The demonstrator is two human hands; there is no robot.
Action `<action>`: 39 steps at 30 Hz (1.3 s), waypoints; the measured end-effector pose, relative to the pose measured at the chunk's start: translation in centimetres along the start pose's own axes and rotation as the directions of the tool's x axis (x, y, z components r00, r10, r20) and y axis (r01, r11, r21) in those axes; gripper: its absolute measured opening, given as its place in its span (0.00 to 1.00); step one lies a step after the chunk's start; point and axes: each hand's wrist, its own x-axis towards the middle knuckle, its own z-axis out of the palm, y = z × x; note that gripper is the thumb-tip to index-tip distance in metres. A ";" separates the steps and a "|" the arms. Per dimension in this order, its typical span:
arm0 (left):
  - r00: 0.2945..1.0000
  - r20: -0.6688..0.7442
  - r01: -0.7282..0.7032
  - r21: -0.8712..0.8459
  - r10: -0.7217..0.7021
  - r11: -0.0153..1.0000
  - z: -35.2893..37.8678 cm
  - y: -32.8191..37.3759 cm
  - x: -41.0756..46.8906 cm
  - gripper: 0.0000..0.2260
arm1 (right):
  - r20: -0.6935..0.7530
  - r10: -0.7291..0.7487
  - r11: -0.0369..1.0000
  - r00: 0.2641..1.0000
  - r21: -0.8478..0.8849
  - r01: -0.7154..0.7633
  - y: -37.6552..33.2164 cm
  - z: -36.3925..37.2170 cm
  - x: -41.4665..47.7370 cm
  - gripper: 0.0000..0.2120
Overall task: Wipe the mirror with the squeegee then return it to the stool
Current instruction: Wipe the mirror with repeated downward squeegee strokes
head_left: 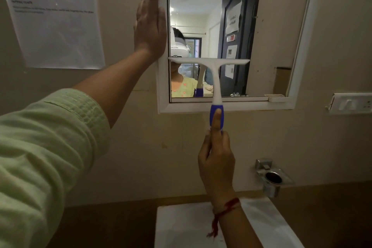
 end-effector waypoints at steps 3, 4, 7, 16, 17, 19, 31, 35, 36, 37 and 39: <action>1.000 -0.005 0.000 0.007 0.000 1.000 -0.1 0.1 0.0 0.21 | 0.062 0.029 1.000 0.998 0.004 -0.029 0.8 0.2 -3.4 0.29; 1.000 -0.007 -0.004 0.007 0.004 1.000 -0.1 0.1 0.0 0.21 | 0.086 0.043 0.999 0.995 0.008 -0.044 1.0 0.2 -4.7 0.31; 1.000 -0.012 -0.021 0.014 0.021 1.000 -0.1 0.1 -0.1 0.21 | 0.119 0.074 0.997 0.990 0.020 -0.077 1.2 0.1 -6.9 0.38; 1.000 -0.013 -0.003 0.014 0.003 1.000 0.1 -0.1 0.0 0.21 | 0.064 0.067 0.998 0.996 -0.002 -0.067 0.2 0.1 -3.1 0.29; 1.000 -0.015 -0.006 0.015 0.006 1.000 0.1 -0.1 0.0 0.21 | 0.082 0.069 0.998 0.994 -0.007 -0.069 0.5 0.1 -3.8 0.29; 1.000 -0.017 -0.010 0.015 0.010 1.000 0.2 -0.2 0.0 0.21 | 0.118 0.073 0.997 0.990 -0.009 -0.072 1.4 -0.1 -5.4 0.31; 1.000 -0.003 0.007 -0.002 -0.007 1.000 0.1 0.0 -0.2 0.21 | 0.006 0.049 0.996 0.999 0.074 -0.049 0.9 -3.0 -5.7 0.29; 1.000 0.003 0.012 -0.013 -0.012 1.000 -0.1 0.1 -0.2 0.21 | -0.085 0.026 0.998 0.996 0.063 -0.021 0.7 -3.6 -1.2 0.28; 1.000 0.005 0.016 -0.020 -0.016 1.000 -0.1 0.1 -0.1 0.21 | -0.087 0.023 0.998 0.996 0.065 -0.017 0.6 -3.6 -0.1 0.28; 1.000 0.009 0.024 -0.031 -0.023 0.999 -0.2 0.1 -0.2 0.21 | -0.090 0.017 0.997 0.996 0.079 -0.010 0.5 -3.7 0.7 0.29; 0.999 0.015 0.031 -0.052 -0.030 0.998 -0.2 0.1 -0.2 0.21 | -0.104 -0.008 0.994 0.995 0.106 0.019 0.4 -4.2 2.4 0.28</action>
